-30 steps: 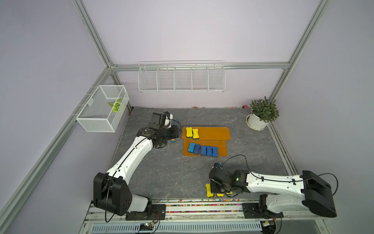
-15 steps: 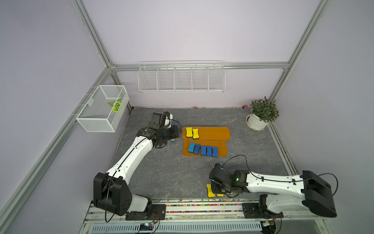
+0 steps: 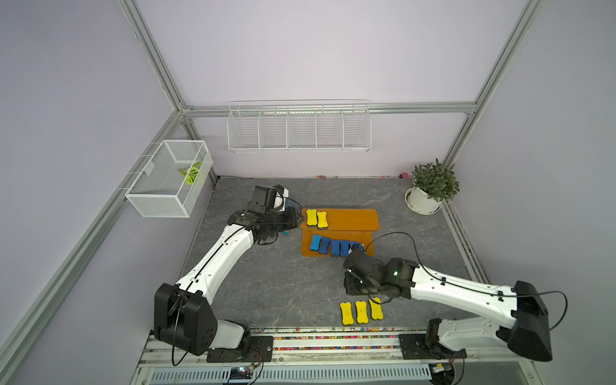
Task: Remove the whiteboard erasers from the shelf
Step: Place the whiteboard eraser at the center of the board, then pick up the whiteboard eraser from the shelf.
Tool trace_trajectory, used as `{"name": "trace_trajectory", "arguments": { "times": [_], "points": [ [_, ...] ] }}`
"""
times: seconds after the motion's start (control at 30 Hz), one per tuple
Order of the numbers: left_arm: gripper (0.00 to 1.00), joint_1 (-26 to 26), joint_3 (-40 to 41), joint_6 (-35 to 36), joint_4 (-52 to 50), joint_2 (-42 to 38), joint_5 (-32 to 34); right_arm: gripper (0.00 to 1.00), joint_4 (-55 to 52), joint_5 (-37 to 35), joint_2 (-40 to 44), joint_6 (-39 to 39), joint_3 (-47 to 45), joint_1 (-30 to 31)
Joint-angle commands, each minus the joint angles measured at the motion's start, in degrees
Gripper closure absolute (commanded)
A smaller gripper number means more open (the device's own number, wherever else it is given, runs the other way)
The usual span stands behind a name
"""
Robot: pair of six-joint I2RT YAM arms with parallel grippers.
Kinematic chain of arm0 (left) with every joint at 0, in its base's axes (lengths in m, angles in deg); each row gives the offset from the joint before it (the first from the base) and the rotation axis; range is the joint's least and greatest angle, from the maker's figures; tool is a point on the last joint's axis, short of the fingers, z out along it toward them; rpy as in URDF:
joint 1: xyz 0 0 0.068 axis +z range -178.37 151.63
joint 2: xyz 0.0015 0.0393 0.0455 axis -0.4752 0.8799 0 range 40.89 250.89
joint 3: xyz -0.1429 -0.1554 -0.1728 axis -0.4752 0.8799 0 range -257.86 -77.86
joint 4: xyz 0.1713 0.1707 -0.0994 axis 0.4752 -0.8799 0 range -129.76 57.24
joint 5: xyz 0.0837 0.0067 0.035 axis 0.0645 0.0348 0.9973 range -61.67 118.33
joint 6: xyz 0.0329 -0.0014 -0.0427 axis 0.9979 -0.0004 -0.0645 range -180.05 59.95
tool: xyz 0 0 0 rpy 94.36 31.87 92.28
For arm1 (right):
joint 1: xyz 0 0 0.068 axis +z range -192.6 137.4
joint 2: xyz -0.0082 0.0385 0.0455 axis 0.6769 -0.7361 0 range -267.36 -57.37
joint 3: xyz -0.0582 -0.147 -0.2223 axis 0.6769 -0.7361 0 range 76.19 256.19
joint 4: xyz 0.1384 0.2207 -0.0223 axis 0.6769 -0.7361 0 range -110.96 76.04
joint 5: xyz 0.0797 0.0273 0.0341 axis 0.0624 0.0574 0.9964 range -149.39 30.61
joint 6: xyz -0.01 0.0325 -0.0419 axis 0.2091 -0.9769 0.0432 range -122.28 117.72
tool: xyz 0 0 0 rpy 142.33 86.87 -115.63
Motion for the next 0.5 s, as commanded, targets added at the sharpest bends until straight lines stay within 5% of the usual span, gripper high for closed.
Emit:
{"name": "trace_trajectory", "arguments": {
  "times": [0.0, 0.47],
  "points": [
    [0.60, -0.8, -1.7, -1.0, -1.1, -0.2, -1.1, 0.74, -2.0, -0.7, -1.7, 9.6, 4.0, -4.3],
    [0.63, -2.2, -8.5, -1.1, -2.2, 8.6, 2.0, 0.74, 4.9, 8.7, -5.6, 18.2, 7.6, -13.8]
  ]
}}
